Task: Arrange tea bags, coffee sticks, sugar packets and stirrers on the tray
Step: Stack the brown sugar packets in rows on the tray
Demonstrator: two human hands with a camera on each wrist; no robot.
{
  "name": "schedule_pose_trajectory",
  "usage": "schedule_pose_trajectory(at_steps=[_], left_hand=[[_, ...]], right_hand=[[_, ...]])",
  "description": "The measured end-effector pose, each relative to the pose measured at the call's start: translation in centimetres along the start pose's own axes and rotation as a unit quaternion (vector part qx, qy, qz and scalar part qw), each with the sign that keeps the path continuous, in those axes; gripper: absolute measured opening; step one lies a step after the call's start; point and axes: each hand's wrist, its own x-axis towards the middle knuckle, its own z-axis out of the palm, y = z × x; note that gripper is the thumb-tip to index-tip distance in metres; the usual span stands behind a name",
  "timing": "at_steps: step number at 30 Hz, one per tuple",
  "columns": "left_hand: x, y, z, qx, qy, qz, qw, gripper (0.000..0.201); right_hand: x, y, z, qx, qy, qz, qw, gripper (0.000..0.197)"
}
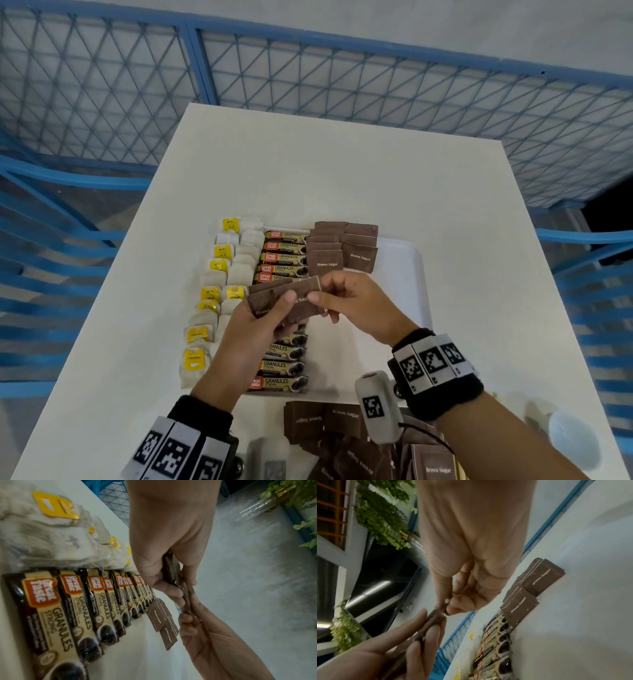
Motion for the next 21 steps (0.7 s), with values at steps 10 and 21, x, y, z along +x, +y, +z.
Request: schedule_pose_trajectory(at_steps=[10, 21], left_hand=[[-0.4, 0.2, -0.5, -0.049, -0.014, -0.043, 0.998, 0.021], [-0.7, -0.1, -0.5, -0.001, -0.017, -0.035, 0.999, 0.021]], right_hand=[[0.4, 2.7, -5.6, -0.05, 0.196, 0.073, 0.977, 0.004], [3.2, 4.4, -6.8, -0.139, 0.304, 0.094, 0.938, 0.01]])
